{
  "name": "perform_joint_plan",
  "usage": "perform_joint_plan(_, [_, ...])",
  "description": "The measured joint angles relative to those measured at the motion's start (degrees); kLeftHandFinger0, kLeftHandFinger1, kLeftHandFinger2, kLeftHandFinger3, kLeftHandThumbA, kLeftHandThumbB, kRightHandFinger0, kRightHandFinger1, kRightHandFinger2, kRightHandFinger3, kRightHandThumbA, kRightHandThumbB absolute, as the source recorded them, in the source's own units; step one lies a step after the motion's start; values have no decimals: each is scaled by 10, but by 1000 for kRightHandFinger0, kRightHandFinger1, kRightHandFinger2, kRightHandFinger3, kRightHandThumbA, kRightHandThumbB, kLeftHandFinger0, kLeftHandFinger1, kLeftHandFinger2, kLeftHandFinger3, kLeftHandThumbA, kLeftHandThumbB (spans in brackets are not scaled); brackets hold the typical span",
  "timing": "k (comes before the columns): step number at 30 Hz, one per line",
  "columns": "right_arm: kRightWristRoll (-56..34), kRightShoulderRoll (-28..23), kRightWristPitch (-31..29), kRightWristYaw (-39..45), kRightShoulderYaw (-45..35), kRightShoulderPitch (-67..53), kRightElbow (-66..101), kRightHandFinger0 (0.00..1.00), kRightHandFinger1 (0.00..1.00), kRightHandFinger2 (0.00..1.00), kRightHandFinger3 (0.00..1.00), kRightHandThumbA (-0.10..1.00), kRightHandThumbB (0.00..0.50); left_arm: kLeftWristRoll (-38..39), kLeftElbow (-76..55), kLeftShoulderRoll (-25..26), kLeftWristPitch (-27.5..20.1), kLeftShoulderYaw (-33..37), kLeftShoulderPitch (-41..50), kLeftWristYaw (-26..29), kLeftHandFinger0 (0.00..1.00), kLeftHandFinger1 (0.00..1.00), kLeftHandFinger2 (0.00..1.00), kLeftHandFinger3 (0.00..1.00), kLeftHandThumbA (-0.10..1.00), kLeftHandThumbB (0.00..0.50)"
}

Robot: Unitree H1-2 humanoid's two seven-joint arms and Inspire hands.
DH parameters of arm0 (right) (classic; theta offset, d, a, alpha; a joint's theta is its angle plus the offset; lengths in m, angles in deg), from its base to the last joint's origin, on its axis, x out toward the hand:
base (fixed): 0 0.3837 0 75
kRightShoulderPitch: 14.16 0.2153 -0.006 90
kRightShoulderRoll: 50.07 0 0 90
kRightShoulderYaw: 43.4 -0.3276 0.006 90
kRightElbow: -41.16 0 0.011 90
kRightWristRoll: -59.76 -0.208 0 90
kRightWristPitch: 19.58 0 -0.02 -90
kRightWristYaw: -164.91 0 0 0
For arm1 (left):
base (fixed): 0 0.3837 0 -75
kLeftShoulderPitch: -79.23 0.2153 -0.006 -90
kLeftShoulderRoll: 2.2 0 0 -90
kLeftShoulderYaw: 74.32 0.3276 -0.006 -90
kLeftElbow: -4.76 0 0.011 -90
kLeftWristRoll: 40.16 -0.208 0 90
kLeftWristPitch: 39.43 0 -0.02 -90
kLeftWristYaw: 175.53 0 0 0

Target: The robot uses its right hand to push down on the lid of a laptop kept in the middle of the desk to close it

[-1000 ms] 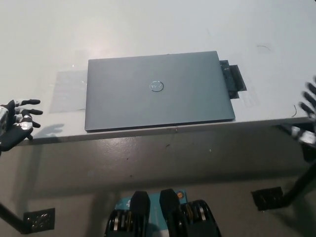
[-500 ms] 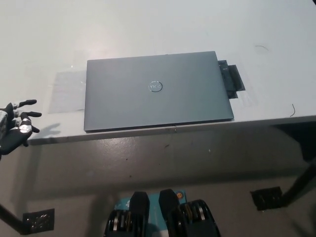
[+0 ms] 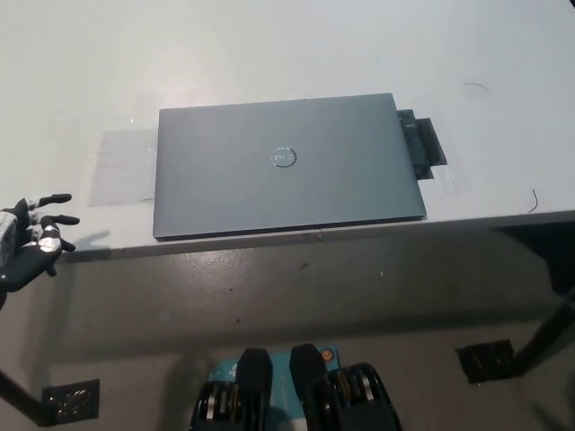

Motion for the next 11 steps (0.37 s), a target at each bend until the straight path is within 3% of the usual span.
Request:
perform_joint_plan(5, [7,-1,0,9,-1,1,0,1000,1000,970,1000,1000,165,0,0,-5,-1,-1,7,0,327,492,637,762,75,3])
perform_joint_plan(11, [11,-2,0,16,-3,1,0,1000,1000,976,1000,1000,197,0,0,-11,-2,-3,9,0,307,475,617,744,70,2])
